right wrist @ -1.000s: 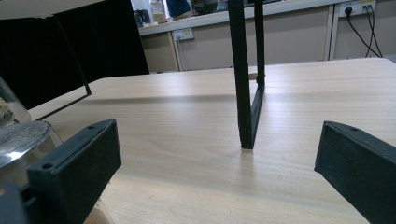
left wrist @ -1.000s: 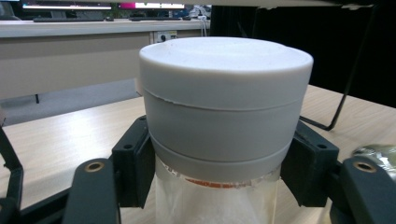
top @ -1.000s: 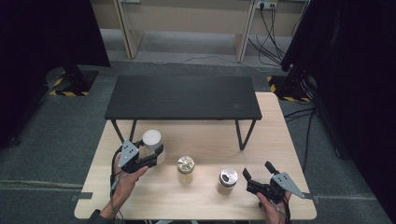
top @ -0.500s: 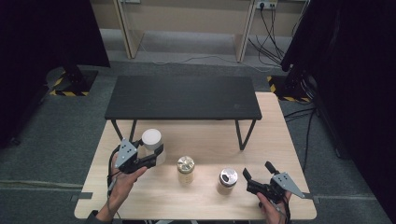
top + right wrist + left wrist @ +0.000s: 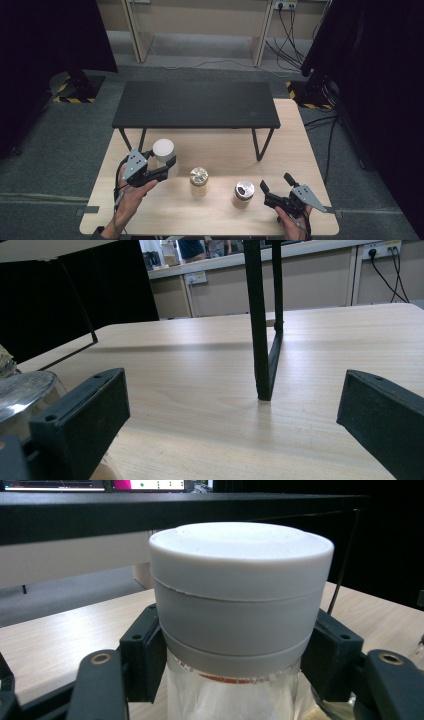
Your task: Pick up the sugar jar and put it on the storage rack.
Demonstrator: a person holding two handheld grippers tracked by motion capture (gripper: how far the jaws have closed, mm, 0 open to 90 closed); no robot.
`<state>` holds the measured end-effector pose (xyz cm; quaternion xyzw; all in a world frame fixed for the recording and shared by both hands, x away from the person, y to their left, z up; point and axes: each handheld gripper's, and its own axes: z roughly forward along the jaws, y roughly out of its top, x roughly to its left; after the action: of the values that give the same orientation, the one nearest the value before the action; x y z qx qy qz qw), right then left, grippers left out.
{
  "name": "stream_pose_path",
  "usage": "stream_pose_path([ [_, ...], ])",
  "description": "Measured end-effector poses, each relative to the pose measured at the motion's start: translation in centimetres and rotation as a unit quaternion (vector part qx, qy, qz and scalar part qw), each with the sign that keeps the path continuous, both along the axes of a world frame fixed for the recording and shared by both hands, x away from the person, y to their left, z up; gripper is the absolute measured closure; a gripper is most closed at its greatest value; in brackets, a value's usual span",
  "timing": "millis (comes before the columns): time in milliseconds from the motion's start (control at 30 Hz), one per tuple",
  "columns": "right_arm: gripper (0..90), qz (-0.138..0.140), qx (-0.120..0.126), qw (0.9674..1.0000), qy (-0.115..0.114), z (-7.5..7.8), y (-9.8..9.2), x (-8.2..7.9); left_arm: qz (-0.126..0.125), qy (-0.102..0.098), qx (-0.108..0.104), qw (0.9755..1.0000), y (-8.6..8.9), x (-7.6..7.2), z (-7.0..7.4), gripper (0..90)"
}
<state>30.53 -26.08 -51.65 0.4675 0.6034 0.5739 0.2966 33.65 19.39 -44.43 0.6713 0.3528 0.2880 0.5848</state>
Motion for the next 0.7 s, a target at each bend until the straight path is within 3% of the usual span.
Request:
stream_pose_path([
  [700, 0.6, -0.002, 0.003, 1.0, -0.001, 0.0, -0.1, 0.0, -0.009, 0.012, 0.003, 0.9999, 0.0, -0.1, 2.4, 34.6],
])
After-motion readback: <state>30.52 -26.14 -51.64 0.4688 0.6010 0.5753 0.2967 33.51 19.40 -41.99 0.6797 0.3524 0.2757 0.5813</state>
